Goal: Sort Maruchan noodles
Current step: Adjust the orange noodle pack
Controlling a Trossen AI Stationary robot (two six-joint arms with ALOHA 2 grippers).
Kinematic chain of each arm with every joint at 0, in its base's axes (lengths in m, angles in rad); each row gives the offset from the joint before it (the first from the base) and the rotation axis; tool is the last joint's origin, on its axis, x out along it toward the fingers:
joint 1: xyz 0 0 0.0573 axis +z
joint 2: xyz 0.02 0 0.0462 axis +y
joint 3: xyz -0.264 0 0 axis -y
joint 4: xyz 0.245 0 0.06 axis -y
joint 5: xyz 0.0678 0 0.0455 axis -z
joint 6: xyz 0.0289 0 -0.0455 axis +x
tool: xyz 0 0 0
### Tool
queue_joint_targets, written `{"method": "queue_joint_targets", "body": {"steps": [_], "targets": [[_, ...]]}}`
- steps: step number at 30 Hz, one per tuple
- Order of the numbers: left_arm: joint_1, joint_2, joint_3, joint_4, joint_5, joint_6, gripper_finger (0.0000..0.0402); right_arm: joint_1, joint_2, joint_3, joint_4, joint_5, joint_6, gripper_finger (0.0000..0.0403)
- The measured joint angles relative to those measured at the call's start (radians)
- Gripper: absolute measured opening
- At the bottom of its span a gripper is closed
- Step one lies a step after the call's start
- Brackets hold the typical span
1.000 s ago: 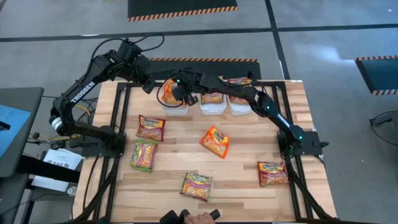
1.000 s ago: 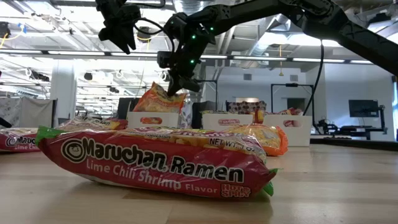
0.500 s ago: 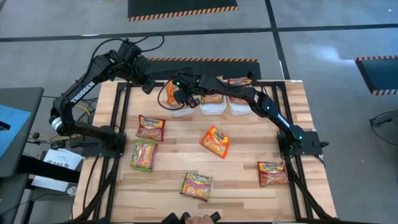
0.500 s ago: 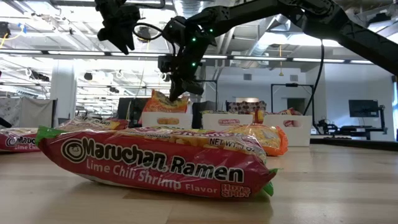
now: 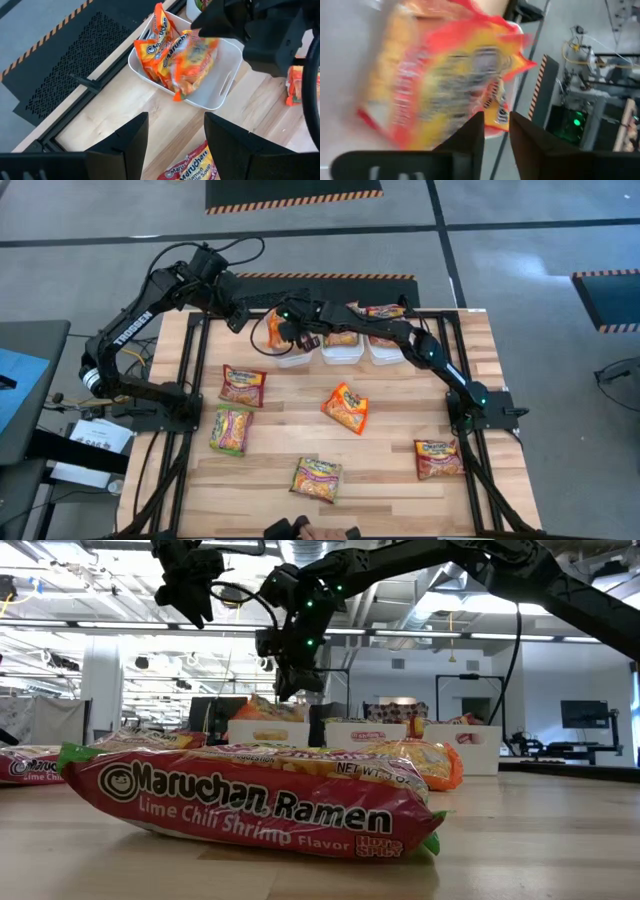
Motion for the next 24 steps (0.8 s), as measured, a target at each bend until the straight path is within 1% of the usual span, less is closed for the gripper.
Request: {"method": "queue_joint_targets", "body": {"steps": [3, 7, 10, 14, 16, 18, 20, 21, 24], "targets": [[0.000, 0.000, 0.000, -0.001, 0.000, 0.000, 0.0178, 0.005, 0.000, 0.000, 0.002, 0.049, 0.005, 0.0138], [0.000, 0.000, 0.000, -0.040, 0.016, 0.015, 0.0178, 0.014, -0.001, 0.023, -0.027, 0.068, 0.099, 0.0156], [0.000, 0.001, 0.000, -0.086, 0.031, 0.072, 0.0178, 0.022, -0.025, 0.022, -0.075, 0.066, 0.186, 0.0156], [0.000, 0.001, -0.012, -0.105, 0.034, 0.073, 0.0178, 0.023, -0.101, 0.022, -0.202, 0.064, 0.312, 0.0145], [0.002, 0.000, -0.044, -0.099, 0.081, 0.063, 0.0178, 0.023, -0.143, 0.022, -0.256, 0.063, 0.373, 0.0139], [0.005, 0.000, -0.098, -0.061, 0.151, 0.045, 0.0178, 0.023, -0.191, 0.022, -0.308, 0.061, 0.436, 0.0135], [0.001, 0.000, -0.175, 0.016, 0.218, 0.026, 0.0178, 0.019, -0.241, 0.022, -0.324, 0.059, 0.488, 0.0134], [-0.005, 0.002, -0.216, 0.067, 0.235, 0.008, 0.0178, 0.016, -0.265, 0.022, -0.339, 0.059, 0.508, 0.0134], [-0.021, 0.002, -0.338, 0.279, 0.243, -0.079, 0.0178, 0.015, -0.330, 0.022, -0.344, 0.059, 0.540, 0.0134]]}}
